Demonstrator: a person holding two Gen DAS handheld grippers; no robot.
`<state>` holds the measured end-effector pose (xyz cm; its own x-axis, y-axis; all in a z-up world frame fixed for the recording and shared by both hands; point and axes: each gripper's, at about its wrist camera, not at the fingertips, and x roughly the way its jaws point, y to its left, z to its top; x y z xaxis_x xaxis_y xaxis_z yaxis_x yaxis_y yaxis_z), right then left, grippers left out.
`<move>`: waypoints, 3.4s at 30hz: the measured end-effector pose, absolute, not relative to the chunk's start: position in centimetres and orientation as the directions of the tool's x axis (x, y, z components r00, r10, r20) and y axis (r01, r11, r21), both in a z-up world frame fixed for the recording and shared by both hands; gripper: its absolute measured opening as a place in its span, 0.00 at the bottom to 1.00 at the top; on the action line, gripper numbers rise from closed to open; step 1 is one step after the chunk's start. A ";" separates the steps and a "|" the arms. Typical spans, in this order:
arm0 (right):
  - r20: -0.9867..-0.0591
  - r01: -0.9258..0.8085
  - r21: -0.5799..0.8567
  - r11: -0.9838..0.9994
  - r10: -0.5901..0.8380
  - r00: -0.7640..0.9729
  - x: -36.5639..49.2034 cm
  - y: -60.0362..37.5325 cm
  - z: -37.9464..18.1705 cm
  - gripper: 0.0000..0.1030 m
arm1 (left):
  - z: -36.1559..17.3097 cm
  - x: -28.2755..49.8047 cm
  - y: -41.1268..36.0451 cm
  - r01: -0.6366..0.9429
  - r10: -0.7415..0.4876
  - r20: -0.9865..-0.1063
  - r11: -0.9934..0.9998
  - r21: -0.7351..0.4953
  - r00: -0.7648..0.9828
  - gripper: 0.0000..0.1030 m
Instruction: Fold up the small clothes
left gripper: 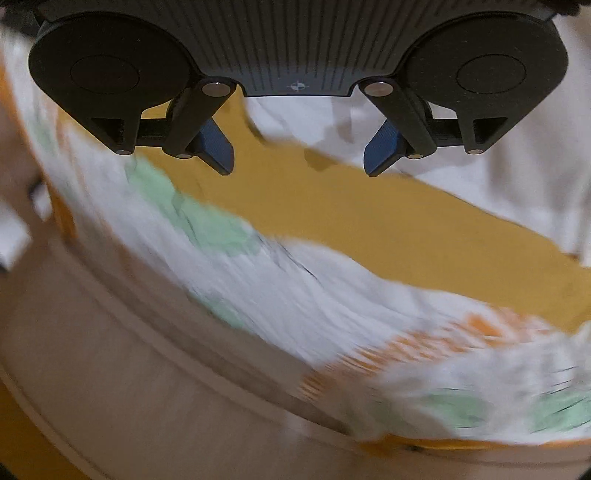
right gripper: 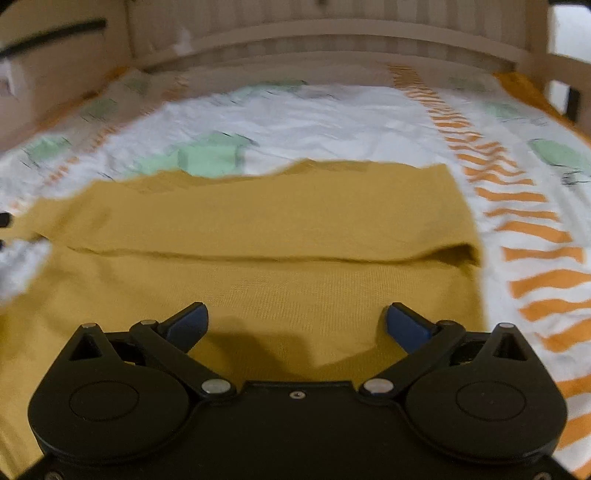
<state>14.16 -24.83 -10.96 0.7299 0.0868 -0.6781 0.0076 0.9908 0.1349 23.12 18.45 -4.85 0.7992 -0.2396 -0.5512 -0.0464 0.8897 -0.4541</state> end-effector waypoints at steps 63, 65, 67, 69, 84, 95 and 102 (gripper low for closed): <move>-0.641 0.014 0.370 0.929 0.245 0.727 16.0 -23.4 -10.3 0.99 | -4.2 29.4 2.0 0.306 -0.560 -0.550 0.817 -0.488 0.619 0.07; -0.645 0.021 0.370 0.929 0.241 0.726 16.1 -23.6 -10.4 0.99 | -5.3 28.8 0.9 0.328 -0.561 -0.583 0.824 -0.462 0.588 0.10; -0.649 0.026 0.368 0.929 0.237 0.723 16.2 -23.7 -10.5 0.99 | -6.1 28.4 0.1 0.343 -0.553 -0.616 0.832 -0.436 0.561 0.23; -0.653 0.027 0.362 0.932 0.233 0.720 16.4 -23.7 -10.7 0.99 | -6.7 28.2 0.3 0.348 -0.560 -0.610 0.827 -0.441 0.560 0.33; -0.651 0.066 0.290 0.955 0.146 0.745 15.6 -24.9 -10.4 0.99 | -7.4 25.6 0.0 0.304 -0.536 -0.672 0.844 -0.442 0.511 0.55; -0.664 -0.002 0.145 0.989 0.099 0.741 16.2 -22.6 -7.6 0.99 | -6.9 22.4 3.6 0.203 -0.420 -0.754 0.907 -0.369 0.505 0.55; -0.684 -0.168 0.057 0.984 0.160 0.711 18.9 -16.6 -5.9 0.86 | -8.4 21.5 6.2 0.162 -0.464 -0.701 0.876 -0.454 0.541 0.55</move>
<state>18.91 -16.59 -5.90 0.7115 0.1605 -0.6841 -0.1676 0.9842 0.0566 21.45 6.20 -8.44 0.5412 -0.4642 -0.7011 0.1624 0.8758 -0.4544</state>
